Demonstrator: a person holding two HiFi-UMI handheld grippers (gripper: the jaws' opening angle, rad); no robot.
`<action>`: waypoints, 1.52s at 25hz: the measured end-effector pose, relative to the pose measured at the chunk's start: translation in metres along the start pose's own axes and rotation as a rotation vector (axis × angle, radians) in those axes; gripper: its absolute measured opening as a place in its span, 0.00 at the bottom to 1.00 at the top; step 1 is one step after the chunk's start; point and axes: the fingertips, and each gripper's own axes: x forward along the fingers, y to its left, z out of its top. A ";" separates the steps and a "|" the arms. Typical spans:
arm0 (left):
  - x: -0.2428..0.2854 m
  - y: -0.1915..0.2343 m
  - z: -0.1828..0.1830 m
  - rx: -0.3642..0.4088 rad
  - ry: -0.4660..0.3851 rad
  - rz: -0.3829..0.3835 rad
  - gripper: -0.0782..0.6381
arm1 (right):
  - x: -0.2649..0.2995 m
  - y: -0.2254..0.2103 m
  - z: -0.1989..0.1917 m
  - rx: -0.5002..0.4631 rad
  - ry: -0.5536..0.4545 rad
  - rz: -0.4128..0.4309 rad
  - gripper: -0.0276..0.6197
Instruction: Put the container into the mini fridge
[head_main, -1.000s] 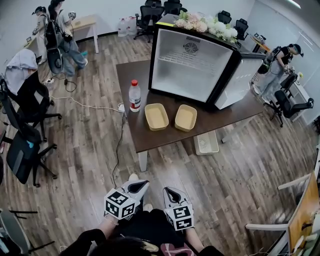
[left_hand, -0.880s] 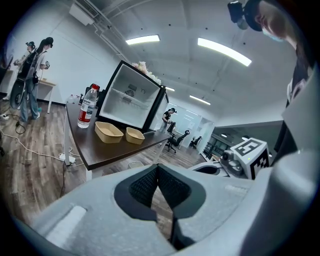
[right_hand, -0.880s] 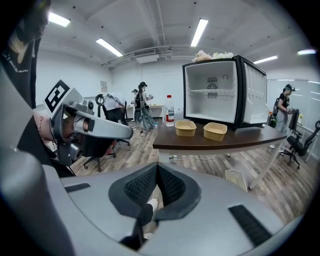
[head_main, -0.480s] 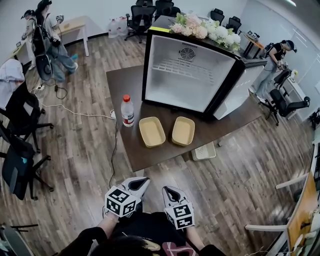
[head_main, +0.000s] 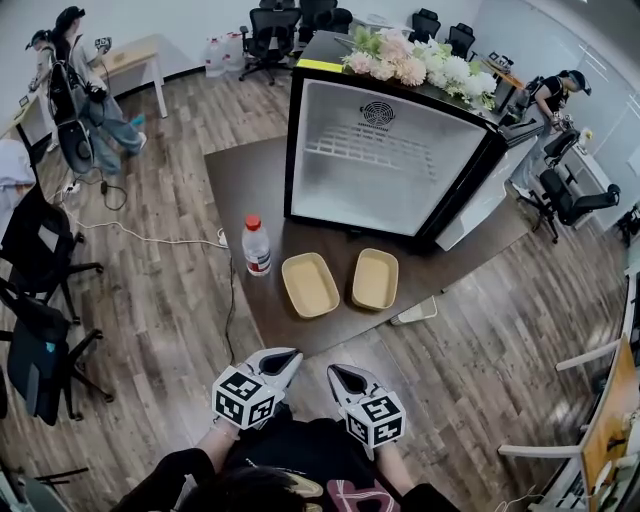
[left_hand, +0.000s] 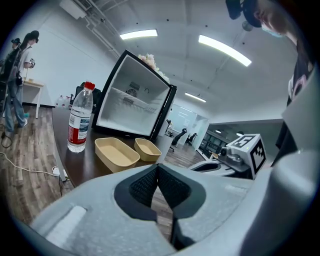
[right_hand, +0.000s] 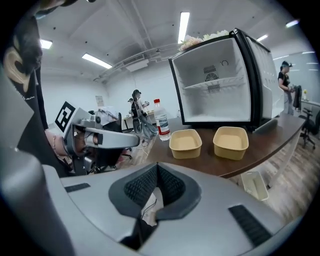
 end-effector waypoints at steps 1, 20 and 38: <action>0.002 0.006 0.002 0.000 0.002 -0.003 0.12 | 0.004 -0.003 0.004 -0.003 -0.004 -0.017 0.05; 0.009 0.079 0.025 -0.033 0.005 -0.036 0.12 | 0.074 -0.030 0.043 -0.279 0.159 -0.041 0.29; 0.032 0.122 0.041 -0.109 -0.035 0.161 0.12 | 0.139 -0.043 0.027 -0.829 0.486 0.293 0.35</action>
